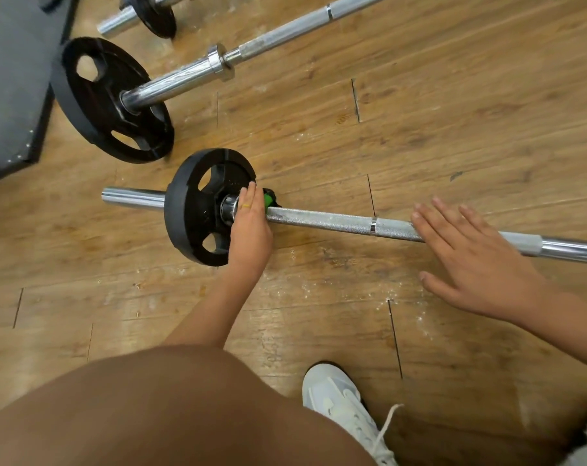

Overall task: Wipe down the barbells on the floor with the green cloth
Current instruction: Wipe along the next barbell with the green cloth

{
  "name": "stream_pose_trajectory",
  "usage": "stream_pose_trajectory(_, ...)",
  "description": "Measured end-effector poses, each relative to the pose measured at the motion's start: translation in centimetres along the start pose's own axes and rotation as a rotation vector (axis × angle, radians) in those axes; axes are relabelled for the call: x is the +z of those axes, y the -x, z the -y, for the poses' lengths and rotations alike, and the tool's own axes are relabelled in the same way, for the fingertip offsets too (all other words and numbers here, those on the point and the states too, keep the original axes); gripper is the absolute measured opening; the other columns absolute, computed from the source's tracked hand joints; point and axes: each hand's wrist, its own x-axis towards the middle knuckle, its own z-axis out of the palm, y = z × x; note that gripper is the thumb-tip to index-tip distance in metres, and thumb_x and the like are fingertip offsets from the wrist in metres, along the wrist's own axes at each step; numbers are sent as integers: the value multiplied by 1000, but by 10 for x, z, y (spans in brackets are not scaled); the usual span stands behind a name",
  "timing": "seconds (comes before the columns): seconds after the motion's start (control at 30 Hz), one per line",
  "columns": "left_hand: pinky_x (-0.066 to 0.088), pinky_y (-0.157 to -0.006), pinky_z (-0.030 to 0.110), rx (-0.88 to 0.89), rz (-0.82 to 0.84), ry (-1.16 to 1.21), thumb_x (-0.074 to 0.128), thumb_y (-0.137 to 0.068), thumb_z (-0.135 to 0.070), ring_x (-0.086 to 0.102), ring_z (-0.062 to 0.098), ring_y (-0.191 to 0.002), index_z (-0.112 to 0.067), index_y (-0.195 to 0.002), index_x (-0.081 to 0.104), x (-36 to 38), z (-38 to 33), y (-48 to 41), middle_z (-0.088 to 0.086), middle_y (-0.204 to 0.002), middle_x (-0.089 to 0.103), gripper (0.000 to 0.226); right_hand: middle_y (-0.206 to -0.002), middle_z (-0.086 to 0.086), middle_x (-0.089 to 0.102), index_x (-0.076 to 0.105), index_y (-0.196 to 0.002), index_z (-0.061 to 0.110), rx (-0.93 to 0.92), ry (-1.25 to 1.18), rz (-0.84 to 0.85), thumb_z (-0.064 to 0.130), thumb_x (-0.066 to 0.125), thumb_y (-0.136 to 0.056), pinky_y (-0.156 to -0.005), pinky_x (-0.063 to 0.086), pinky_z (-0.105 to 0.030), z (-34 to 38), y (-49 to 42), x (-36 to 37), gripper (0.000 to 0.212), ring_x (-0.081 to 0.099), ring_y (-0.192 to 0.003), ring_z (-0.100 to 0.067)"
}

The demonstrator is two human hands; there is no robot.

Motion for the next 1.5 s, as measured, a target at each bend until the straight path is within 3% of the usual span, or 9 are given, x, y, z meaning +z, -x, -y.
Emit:
stream_pose_trajectory(0.23, 13, -114, 19, -2, -40, 9, 37, -98, 13, 9, 17, -156, -8, -160, 21, 3, -1, 33, 5, -169, 13, 67, -165, -14, 17, 15, -158, 4, 26, -22, -27, 61, 30, -94, -124, 13, -51, 5, 3, 1, 87, 9, -155, -28)
stream_pose_trajectory(0.6, 5, -123, 26, 155, -41, -42, 40, -90, 22, 7, 21, -156, -5, -160, 18, 2, 20, 48, 9, -169, 13, 78, -165, -13, 18, 17, -158, 4, 18, -32, -41, 61, 31, -93, -124, 13, -50, 16, 14, 3, 88, 9, -155, -27)
stream_pose_trajectory(0.8, 16, -124, 28, 200, 70, 56, 47, -106, -14, 25, 19, -152, -10, -152, 43, -13, 29, 24, 6, -160, 38, 46, -166, -14, 15, 17, -158, 3, -8, -38, -53, 60, 32, -93, -124, 14, -50, 21, 23, 8, 87, 8, -155, -28)
stream_pose_trajectory(0.87, 20, -125, 33, 163, 82, 128, 49, -106, -18, 24, 17, -152, -12, -150, 47, -14, 32, 27, 4, -162, 35, 44, -166, -14, 14, 18, -158, 3, -7, -43, -58, 59, 33, -93, -123, 18, -52, 25, 27, 9, 87, 9, -155, -29)
stream_pose_trajectory(0.97, 12, -123, 25, 98, 41, 197, 46, -105, -5, 8, 17, -156, -12, -154, 41, -5, 27, 47, 4, -168, 17, 49, -166, -14, 14, 20, -157, 2, -10, -47, -64, 57, 33, -92, -122, 19, -52, 31, 32, 8, 86, 10, -155, -29)
stream_pose_trajectory(1.1, 14, -123, 27, 101, -31, 150, 42, -95, 17, 5, 18, -156, -8, -157, 31, 8, 17, 76, 6, -168, 17, 68, -165, -15, 18, 23, -156, 1, -21, -54, -85, 56, 33, -92, -123, 17, -50, 39, 39, 11, 85, 13, -154, -30)
stream_pose_trajectory(1.23, 23, -124, 36, 198, -30, 72, 47, -90, 20, 3, 12, -155, -10, -158, 29, 13, 20, 85, 5, -168, 18, 76, -166, -14, 17, 23, -156, 2, -42, -45, -101, 54, 34, -92, -124, 14, -49, 42, 46, 14, 84, 13, -154, -30)
stream_pose_trajectory(1.4, 11, -123, 22, 4, -89, 36, 43, -91, 18, 13, 19, -155, -7, -157, 30, 7, 31, 73, 8, -166, 23, 72, -166, -13, 15, 22, -157, 3, -55, -41, -104, 53, 35, -93, -124, 14, -49, 44, 49, 15, 82, 13, -154, -29)
stream_pose_trajectory(1.5, 3, -121, 15, 68, -61, 58, 44, -91, 18, 3, 11, -155, -7, -158, 26, 12, 21, 86, 7, -167, 19, 74, -167, -12, 15, 20, -158, 4, -55, -36, -92, 53, 35, -93, -124, 15, -50, 43, 49, 16, 83, 12, -154, -29)
